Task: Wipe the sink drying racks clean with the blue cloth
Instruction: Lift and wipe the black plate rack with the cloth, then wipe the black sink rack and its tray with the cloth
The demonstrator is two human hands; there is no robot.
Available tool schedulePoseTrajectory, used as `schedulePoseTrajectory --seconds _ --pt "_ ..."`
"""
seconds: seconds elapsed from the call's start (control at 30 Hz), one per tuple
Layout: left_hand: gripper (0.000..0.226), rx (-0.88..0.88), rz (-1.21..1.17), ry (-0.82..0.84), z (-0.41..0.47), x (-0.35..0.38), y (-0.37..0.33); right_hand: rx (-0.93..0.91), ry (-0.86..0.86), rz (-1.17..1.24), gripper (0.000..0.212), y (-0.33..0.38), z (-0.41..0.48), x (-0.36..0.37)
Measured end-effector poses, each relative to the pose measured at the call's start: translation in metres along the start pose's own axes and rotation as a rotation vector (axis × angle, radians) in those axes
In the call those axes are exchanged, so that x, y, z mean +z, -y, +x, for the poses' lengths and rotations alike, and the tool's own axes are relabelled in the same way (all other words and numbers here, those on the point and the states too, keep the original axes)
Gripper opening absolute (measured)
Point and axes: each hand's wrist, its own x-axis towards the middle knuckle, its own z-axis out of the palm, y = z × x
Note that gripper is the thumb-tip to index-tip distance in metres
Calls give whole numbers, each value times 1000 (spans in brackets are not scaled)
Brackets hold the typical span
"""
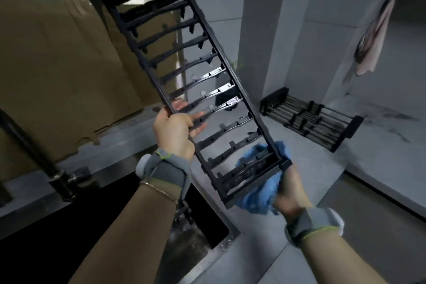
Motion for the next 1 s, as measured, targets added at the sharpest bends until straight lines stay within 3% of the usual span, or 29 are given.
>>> schedulePoseTrajectory --seconds 0.1,0.2,0.3,0.4,0.5,0.57,0.63,0.7,0.77,0.8,0.9,1.0 --pt "42 -7 -38 -6 8 33 20 -103 40 135 65 -9 13 -8" --pt "44 -32 -99 39 13 46 37 -35 70 63 45 -15 5 -8" --pt "49 -116 -138 163 24 80 64 -26 -71 -166 13 22 9 -29" --pt "54 -209 -102 261 38 118 102 -88 -266 -400 32 64 22 -56" --pt "43 -345 5 343 52 150 141 -300 -448 -483 30 104 28 -84" --pt "26 -448 -34 379 56 167 154 -587 -484 -720 35 132 33 -105" --pt "42 -518 -235 429 59 185 164 -850 -487 -1041 26 164 36 -119" --pt "59 -548 -376 403 65 201 183 -989 -485 -1245 20 195 45 -136" --pt "67 -562 -372 393 67 220 205 -1076 -496 -1405 27 223 56 -155" --pt "64 -561 -318 388 63 223 209 -1099 -494 -1449 30 228 57 -159" --pt "44 -590 -156 405 61 256 241 -1090 -695 -1469 35 260 71 -199" --pt "34 -672 -143 431 65 282 267 -939 -976 -1320 28 280 83 -225"
